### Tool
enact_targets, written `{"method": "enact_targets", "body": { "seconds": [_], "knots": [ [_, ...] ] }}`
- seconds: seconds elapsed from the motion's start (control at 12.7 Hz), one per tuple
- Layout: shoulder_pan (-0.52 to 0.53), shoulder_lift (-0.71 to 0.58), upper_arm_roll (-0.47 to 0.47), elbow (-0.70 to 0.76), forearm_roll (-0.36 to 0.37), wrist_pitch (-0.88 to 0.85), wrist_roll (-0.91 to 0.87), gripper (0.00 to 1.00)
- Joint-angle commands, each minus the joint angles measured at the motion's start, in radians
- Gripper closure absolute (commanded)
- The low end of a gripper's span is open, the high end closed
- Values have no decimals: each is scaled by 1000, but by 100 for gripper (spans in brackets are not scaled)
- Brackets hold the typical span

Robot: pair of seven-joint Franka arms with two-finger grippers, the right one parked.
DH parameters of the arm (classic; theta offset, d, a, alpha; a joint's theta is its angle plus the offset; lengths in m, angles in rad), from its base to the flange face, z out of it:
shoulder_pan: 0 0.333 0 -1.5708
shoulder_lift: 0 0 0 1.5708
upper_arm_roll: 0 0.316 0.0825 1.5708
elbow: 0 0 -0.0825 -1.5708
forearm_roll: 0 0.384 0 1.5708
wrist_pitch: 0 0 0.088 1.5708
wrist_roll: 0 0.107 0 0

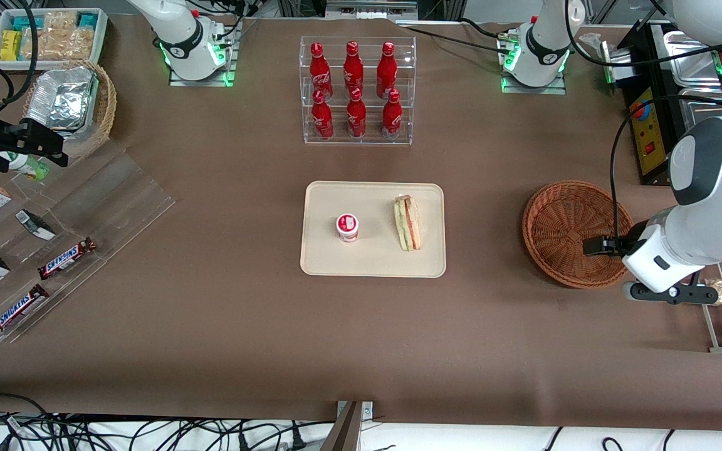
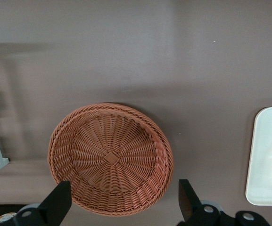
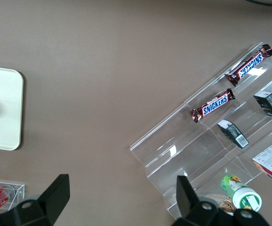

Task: Place sandwich from basket to tray

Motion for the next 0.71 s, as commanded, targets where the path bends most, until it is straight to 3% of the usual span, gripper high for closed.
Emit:
{"method": "enact_targets", "body": {
  "seconds": [0.0,0.39,0.63],
  "knots": [
    [-4,-13,17,8,-25,-20,26,0],
    [13,-13,6,8,-99,-3,85,0],
    [12,-13,6,8,-99,53,98,0]
  ]
}}
